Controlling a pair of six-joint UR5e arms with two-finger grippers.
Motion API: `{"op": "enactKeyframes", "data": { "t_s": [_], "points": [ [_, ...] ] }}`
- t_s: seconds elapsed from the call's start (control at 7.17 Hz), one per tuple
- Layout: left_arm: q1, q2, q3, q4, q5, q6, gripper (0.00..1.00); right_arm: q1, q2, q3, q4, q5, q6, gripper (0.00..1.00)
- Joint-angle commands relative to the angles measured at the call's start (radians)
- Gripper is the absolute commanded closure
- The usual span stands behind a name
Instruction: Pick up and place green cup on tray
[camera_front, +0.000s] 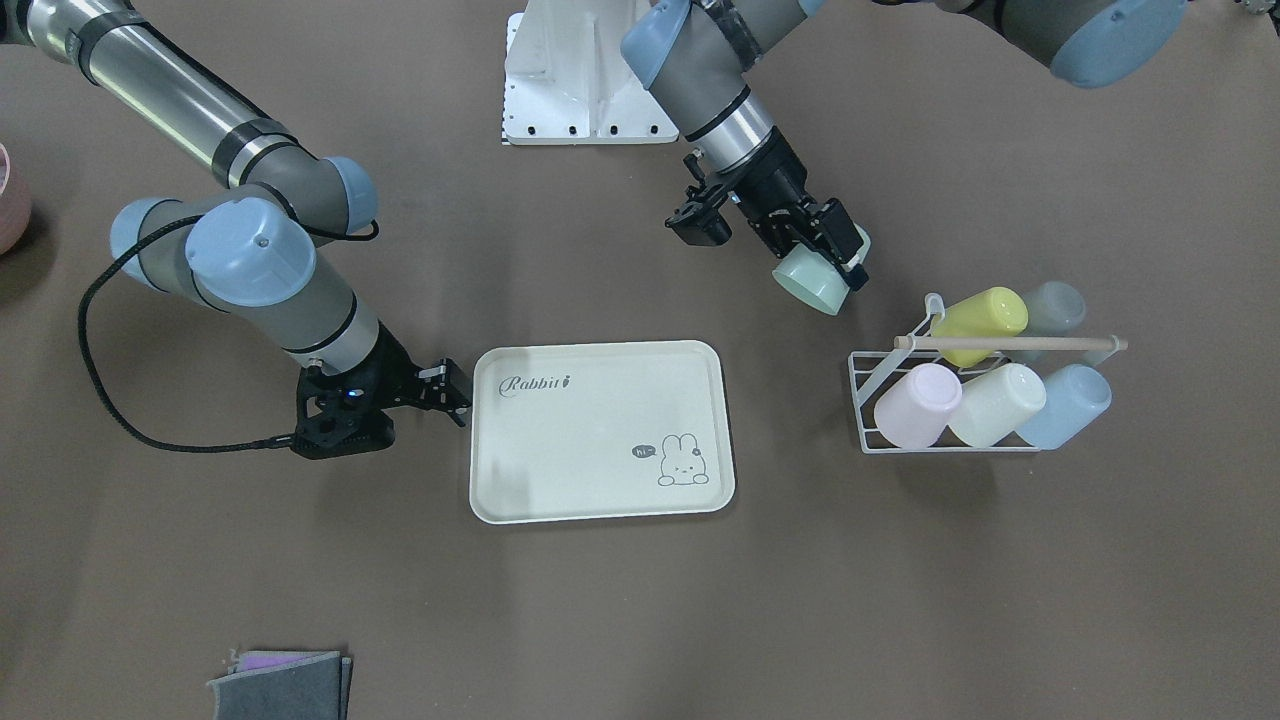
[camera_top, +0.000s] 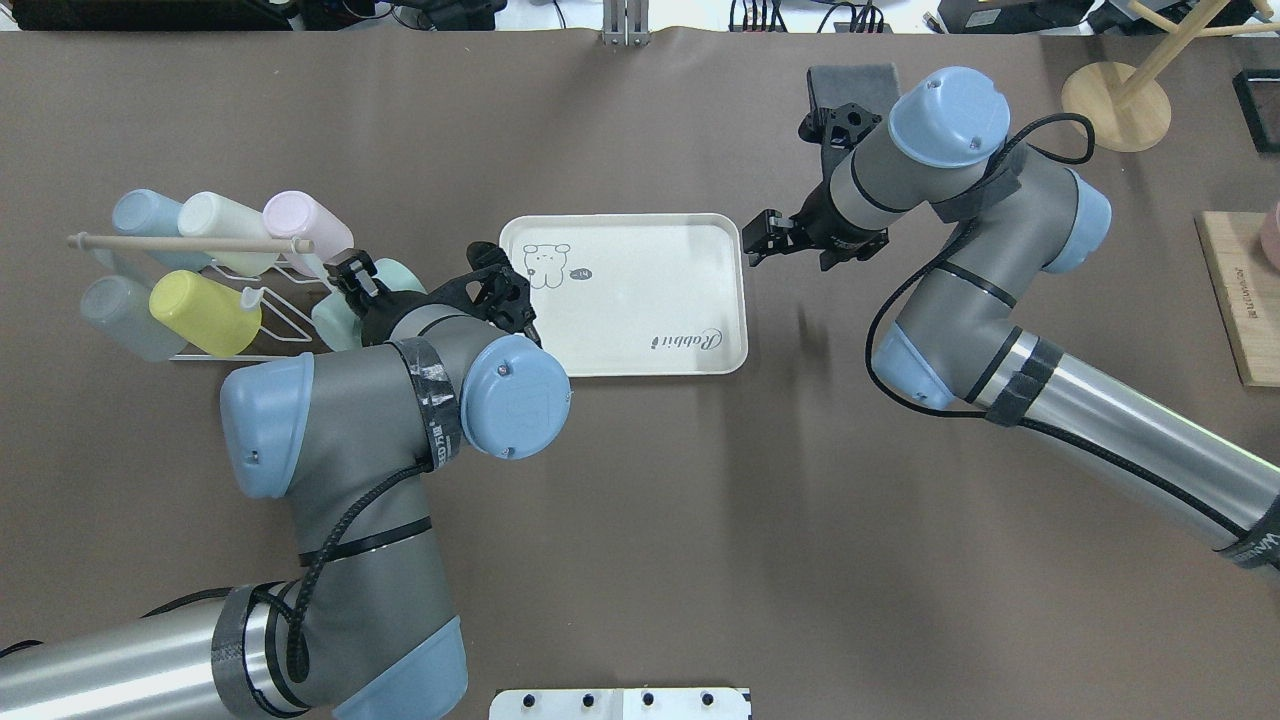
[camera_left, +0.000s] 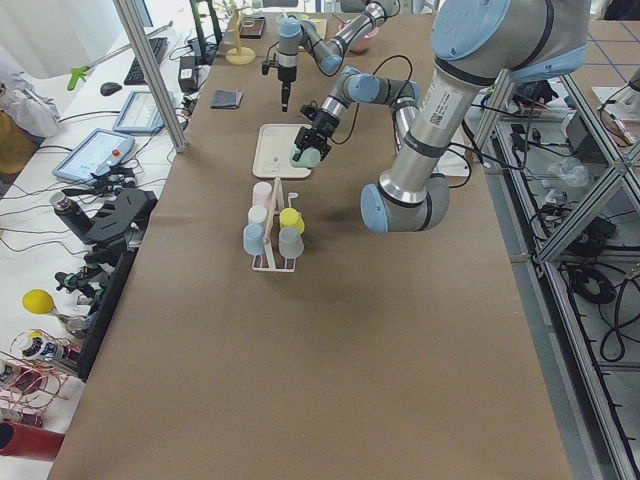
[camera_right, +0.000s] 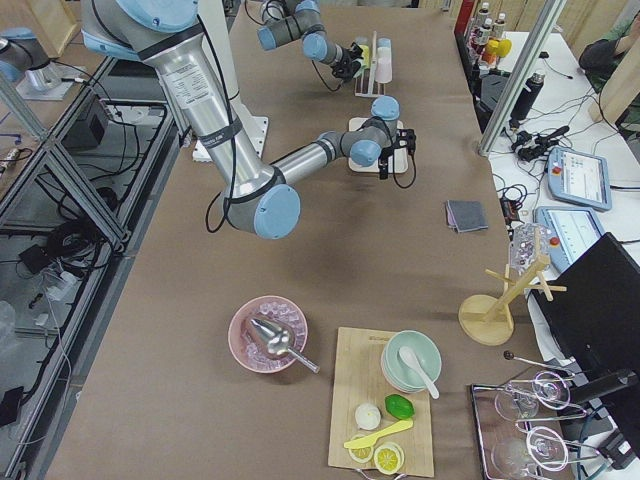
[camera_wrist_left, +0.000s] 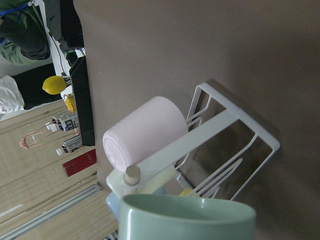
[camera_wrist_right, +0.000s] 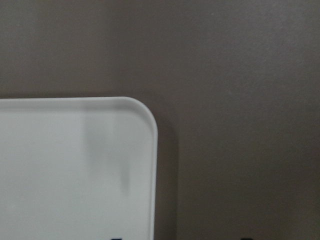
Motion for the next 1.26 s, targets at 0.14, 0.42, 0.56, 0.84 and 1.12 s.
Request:
{"op": "enactKeyframes", "data": {
  "t_s": [0.14,0.42,0.56,0.84,1.12],
  "points": [
    [-0.032,-0.027,0.133,-0.554,-0.021,-0.278,0.66,0.123,-0.102,0.048,0.001,0.104,-0.131,0.0],
    [-0.036,-0.034,0.286,-0.911,0.083,-0.516,0.64,0.198,-0.227,0.158,-0.009,0.155,-0.133,0.0],
    [-0.039,-0.057,0.379,-1.029,0.155,-0.585,0.64,0.206,-0.299,0.209,-0.009,0.151,-0.134,0.0],
    [-0.032,-0.16,0.552,-1.15,0.29,-0.681,0.65,0.208,-0.392,0.272,-0.009,0.146,-0.176,0.0],
    [0.041,-0.174,0.651,-1.119,0.426,-0.935,0.65,0.231,-0.49,0.336,-0.009,0.143,-0.191,0.0]
  ]
}}
